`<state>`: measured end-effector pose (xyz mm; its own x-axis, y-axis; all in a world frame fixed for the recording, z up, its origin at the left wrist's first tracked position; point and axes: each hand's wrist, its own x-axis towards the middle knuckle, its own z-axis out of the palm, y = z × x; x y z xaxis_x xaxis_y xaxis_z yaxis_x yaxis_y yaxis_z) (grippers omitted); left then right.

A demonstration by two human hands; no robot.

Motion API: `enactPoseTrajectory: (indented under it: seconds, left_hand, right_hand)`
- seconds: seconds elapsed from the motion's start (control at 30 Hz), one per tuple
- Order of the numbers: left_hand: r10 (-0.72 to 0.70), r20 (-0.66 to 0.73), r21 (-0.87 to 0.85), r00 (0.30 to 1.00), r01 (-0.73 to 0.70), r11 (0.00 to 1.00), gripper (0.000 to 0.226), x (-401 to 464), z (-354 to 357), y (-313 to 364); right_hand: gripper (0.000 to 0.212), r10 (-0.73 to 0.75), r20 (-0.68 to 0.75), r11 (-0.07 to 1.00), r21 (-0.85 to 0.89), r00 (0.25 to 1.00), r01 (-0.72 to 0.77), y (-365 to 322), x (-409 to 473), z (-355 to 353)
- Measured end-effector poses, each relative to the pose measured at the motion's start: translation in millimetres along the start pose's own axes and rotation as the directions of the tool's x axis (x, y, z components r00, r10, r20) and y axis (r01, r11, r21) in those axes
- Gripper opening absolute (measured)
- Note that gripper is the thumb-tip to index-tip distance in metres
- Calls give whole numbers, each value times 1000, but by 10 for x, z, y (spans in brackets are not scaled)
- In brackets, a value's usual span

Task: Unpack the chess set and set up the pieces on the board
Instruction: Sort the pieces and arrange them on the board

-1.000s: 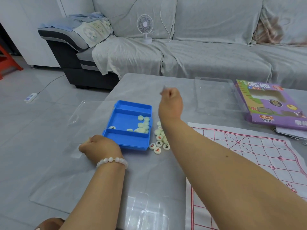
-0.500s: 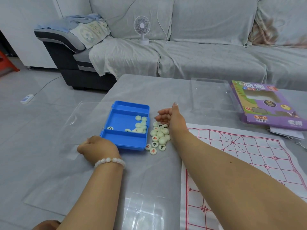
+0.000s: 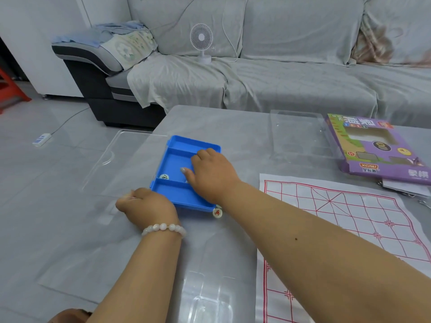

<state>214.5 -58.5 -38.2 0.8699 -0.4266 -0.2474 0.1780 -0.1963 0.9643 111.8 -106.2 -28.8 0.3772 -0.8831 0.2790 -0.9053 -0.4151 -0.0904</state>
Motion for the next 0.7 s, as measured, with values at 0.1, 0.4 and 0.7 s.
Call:
enactPoseTrajectory:
  seconds: [0.1,0.4,0.7]
  left_hand:
    - [-23,-21,3,1000,23,1000,10,9,8,-10]
    - [-194,55,-5,979,195,981,33,242,112,-153]
    - [-249,6,45,968,249,968,33,268,19,-64]
  right_hand:
    - [55,73,13,997,-22,997,-73,-37,-34,14]
    - [60,134,130,990,23,982,-138,-255,13,-14]
    - [52,-78,132,997,39,988,73,-401,54,-17]
